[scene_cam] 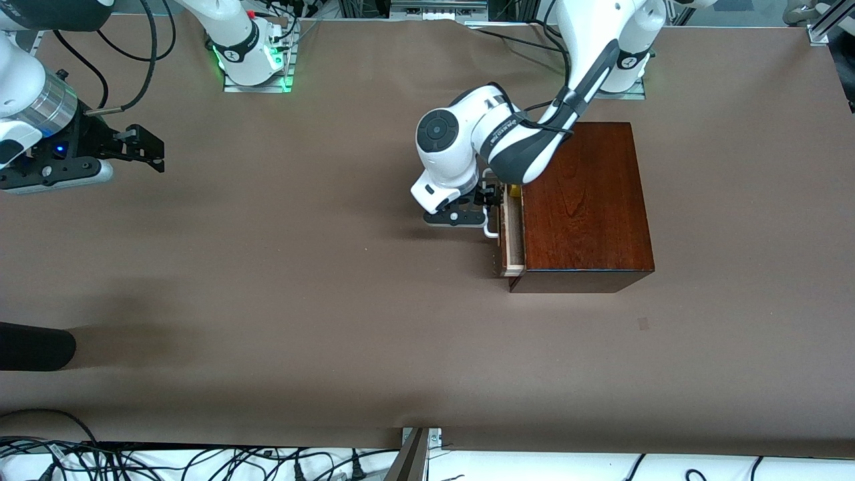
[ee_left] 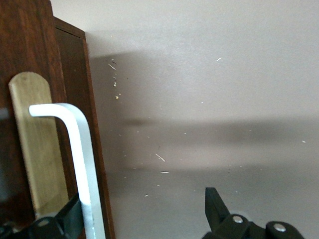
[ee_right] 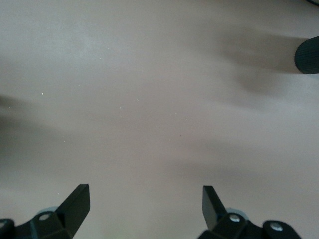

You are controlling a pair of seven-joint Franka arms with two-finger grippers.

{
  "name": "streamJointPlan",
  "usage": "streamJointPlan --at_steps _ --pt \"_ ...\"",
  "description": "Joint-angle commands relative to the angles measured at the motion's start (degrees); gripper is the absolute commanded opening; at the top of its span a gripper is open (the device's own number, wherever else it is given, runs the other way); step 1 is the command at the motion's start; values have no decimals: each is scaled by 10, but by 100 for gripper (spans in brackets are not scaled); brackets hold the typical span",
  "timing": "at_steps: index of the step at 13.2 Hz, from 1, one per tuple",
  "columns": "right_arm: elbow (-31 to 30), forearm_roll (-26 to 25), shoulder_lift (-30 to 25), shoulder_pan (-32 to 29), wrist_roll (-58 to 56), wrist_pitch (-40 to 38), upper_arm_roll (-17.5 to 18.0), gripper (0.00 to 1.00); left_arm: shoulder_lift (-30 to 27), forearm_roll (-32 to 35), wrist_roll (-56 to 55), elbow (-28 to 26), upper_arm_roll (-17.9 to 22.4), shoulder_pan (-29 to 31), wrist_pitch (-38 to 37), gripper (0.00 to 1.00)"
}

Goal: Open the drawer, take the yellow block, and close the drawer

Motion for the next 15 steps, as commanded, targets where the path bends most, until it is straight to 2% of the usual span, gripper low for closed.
streamJointPlan --at_steps 1,4,15 --pt "7 -4 1 -2 5 -2 2 100 28 -25 -14 49 -1 -28 22 100" --pt "7 -4 1 -2 5 -2 2 100 39 -26 -14 77 -1 -41 22 100" --pt "7 -4 1 -2 5 -2 2 100 30 -24 -18 102 0 -49 15 100"
